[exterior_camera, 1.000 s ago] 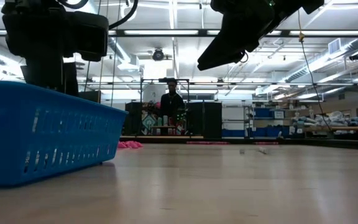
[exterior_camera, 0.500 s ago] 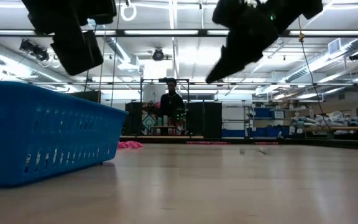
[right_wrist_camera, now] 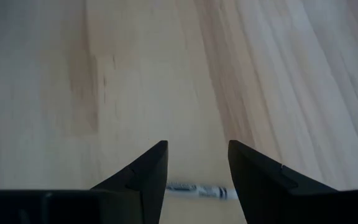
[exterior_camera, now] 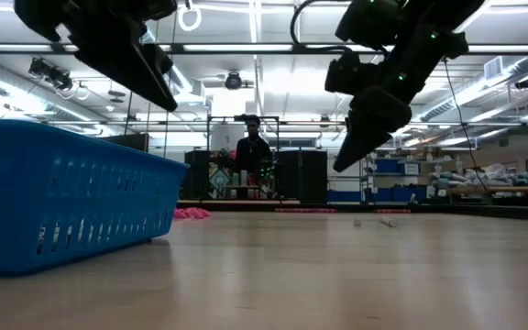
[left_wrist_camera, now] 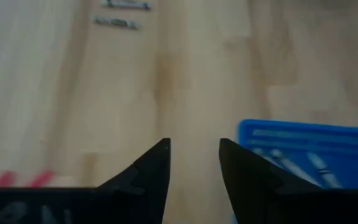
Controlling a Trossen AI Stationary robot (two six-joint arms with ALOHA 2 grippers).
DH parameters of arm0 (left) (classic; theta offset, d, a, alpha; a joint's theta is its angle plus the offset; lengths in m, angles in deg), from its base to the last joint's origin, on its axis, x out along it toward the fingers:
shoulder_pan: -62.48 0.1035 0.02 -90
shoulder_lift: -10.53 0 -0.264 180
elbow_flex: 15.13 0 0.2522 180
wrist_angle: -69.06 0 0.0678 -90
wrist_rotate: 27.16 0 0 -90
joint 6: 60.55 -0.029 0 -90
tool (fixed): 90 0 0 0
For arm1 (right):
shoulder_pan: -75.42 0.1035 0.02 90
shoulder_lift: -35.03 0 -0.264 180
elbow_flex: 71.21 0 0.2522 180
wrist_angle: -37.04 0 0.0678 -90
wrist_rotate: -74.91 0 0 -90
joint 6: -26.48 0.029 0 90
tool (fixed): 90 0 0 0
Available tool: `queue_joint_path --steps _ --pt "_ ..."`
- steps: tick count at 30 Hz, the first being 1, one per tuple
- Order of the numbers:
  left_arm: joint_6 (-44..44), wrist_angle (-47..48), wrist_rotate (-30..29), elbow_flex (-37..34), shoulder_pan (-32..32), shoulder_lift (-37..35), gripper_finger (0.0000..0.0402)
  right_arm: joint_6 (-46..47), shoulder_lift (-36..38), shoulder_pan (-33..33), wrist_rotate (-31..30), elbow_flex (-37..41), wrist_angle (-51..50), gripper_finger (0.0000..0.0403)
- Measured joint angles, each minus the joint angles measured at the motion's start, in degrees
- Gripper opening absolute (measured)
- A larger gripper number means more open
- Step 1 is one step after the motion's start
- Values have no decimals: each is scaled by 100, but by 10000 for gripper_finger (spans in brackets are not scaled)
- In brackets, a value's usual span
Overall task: Sort crayons
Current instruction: Put the white crayon into the left blue bin
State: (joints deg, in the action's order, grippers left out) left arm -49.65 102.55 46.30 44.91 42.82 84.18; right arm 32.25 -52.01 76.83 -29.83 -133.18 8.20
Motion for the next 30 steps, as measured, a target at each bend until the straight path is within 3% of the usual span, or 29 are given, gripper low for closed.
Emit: queue_joint_path --steps 11,15,20,23,30 --pt "-1681 -16 -1080 0 222 -31 149 -129 0 -719 764 0 -350 177" --pt "-2385 -49 -1090 0 403 -28 149 -422 0 -920 1158 -30 -525 177" --pt "-3325 -540 -794 -9 724 -70 149 -562 0 -1129 1158 -281 -982 177" --pt "-3507 -945 -447 -156 949 -70 149 -550 0 -1165 1160 -323 -1030 177" --pt "-3586 -1388 -369 -389 1170 -70 148 -260 0 -1152 1157 -323 -1706 177"
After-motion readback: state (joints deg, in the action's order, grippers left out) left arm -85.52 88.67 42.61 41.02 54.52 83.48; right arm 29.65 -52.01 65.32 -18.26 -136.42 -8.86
